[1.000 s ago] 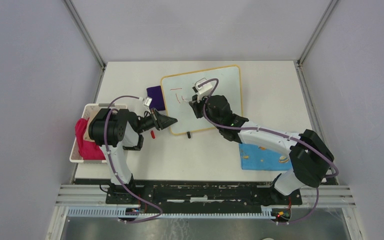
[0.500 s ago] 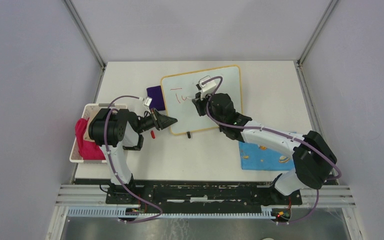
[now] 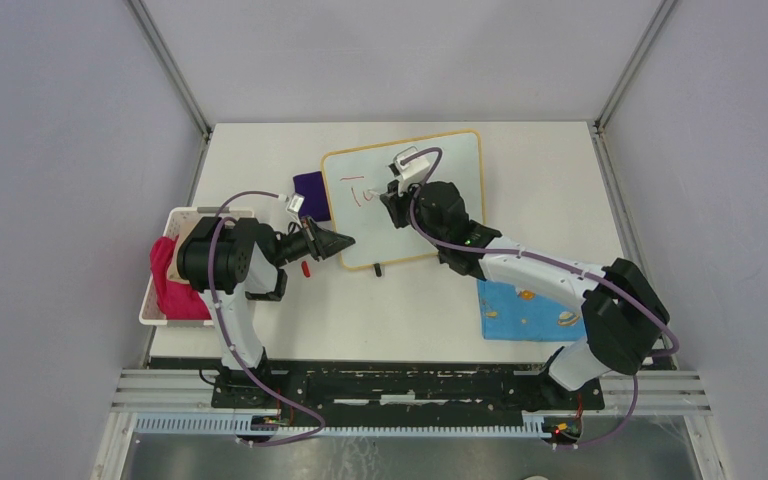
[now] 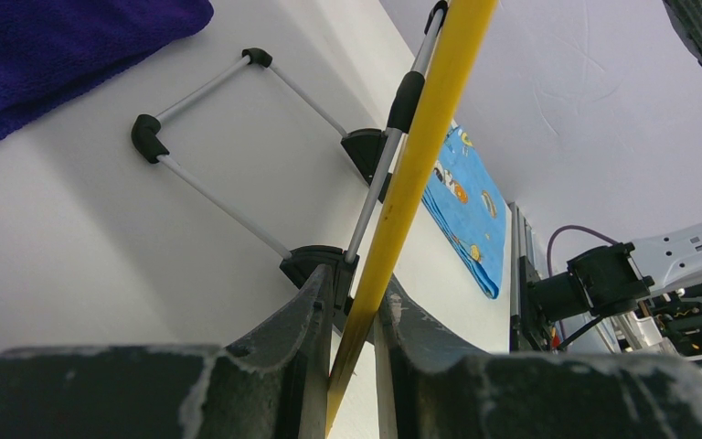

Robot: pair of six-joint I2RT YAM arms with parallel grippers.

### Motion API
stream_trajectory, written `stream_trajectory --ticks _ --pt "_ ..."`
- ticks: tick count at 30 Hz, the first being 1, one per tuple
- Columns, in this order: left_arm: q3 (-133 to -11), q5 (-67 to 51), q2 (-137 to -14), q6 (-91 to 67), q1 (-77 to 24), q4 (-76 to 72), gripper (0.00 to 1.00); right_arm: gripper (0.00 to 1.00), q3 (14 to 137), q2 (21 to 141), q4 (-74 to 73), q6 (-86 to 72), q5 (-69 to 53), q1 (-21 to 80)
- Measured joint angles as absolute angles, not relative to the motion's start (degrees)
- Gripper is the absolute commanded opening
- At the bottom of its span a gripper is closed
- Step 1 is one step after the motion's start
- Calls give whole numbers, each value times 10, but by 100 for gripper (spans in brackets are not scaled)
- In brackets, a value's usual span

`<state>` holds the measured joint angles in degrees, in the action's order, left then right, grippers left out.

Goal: Write a sentence on the whiteboard

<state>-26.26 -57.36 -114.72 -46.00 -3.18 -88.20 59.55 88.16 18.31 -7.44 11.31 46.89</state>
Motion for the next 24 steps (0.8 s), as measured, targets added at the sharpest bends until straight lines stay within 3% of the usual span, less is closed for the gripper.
stream_trajectory --ticks 13,24 --pt "-263 -574 -1148 -460 -32 -882 2 0 602 894 185 -75 101 476" --pt "-263 -575 -1148 -460 -32 -882 2 0 561 828 192 -75 119 460"
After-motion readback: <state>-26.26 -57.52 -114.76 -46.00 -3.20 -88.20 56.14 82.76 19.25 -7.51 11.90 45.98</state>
